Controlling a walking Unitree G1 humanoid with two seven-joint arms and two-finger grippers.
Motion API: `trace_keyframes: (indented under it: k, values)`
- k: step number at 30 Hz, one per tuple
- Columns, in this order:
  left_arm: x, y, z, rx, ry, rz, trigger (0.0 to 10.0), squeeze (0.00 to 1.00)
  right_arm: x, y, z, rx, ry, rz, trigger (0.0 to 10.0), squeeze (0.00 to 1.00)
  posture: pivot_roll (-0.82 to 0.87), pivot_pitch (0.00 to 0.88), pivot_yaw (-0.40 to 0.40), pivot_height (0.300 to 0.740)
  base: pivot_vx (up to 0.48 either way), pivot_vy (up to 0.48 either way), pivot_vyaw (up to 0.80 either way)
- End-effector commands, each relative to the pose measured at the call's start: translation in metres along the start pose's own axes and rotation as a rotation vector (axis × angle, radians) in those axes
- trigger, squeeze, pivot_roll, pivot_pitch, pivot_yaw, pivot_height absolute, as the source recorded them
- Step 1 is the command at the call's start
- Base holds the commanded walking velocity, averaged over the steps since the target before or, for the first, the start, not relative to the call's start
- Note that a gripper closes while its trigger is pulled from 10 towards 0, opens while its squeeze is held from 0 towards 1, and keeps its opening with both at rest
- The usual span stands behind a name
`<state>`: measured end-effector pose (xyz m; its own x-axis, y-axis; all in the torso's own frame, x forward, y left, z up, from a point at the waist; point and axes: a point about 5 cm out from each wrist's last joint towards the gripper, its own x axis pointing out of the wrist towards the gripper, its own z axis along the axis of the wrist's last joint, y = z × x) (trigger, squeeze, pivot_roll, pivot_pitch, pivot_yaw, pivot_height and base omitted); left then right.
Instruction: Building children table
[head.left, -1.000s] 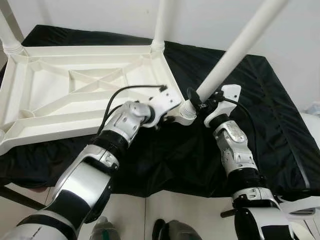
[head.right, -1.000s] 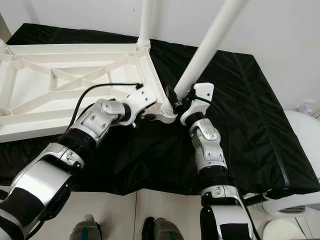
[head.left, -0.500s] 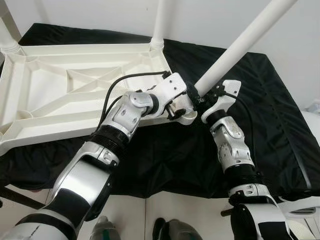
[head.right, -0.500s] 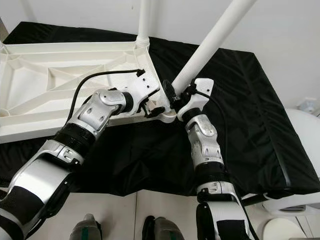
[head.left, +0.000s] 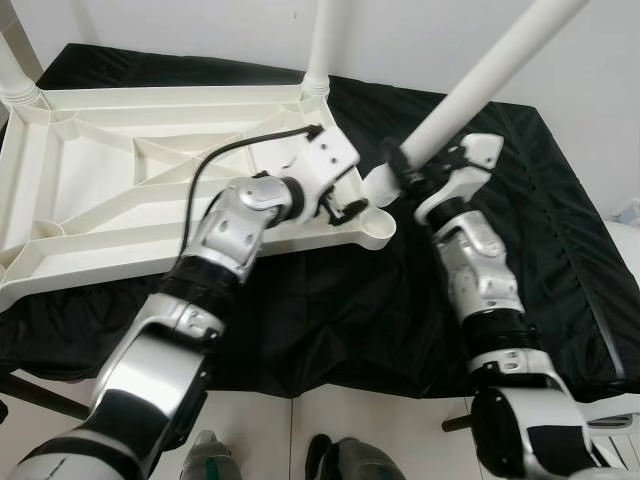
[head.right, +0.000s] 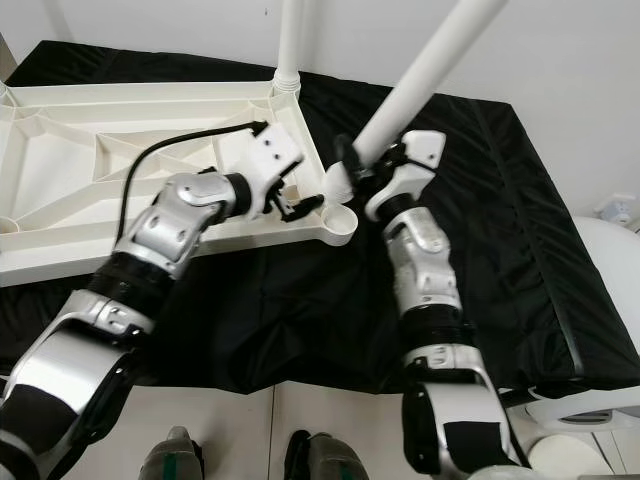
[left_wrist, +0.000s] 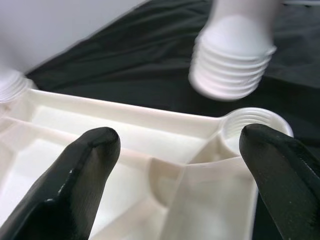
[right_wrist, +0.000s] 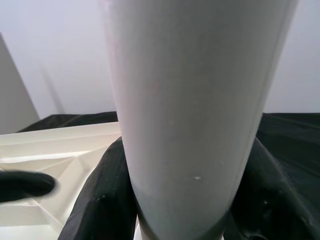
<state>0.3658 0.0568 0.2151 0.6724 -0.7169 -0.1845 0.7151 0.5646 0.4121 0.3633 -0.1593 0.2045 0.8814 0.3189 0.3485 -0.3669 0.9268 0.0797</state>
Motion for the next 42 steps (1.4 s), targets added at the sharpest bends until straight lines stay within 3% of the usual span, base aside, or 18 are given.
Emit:
trace_keyframes:
  k: [1,6,13,15,24,42]
  values:
    - [-0.003,0.001,0.007,0.009,-0.057,0.072,10.0,0.0,-0.002,-0.006,-0.003,-0.001,0.016,-0.03,10.0,0.0,0.09,0.04,-0.115,0.74,0.0,0.0,0.0]
    - [-0.017,0.01,0.006,-0.017,-0.095,0.155,10.0,0.0,-0.01,-0.019,-0.006,-0.026,0.046,-0.105,10.0,0.0,0.08,0.033,-0.111,0.74,0.0,0.0,0.0]
    - [-0.021,0.017,0.004,-0.075,-0.102,0.218,10.0,0.0,-0.013,-0.02,-0.013,-0.04,0.098,-0.137,10.0,0.0,0.08,0.026,-0.11,0.74,0.0,0.0,0.0]
    - [-0.027,0.029,0.0,-0.173,-0.093,0.329,10.0,0.0,-0.012,-0.016,-0.017,-0.063,0.136,-0.161,10.0,0.0,0.08,0.024,-0.103,0.74,0.0,0.0,0.0]
    - [-0.039,0.041,-0.003,-0.303,-0.131,0.472,10.0,0.0,-0.008,-0.007,-0.014,-0.069,0.119,-0.173,10.0,0.0,0.07,0.041,-0.09,0.74,0.0,0.0,0.0]
    - [-0.057,0.046,-0.011,-0.364,-0.15,0.715,10.0,0.0,-0.013,0.001,-0.013,-0.109,0.09,-0.19,10.0,0.0,0.08,0.0,-0.083,0.74,0.0,0.0,0.0]
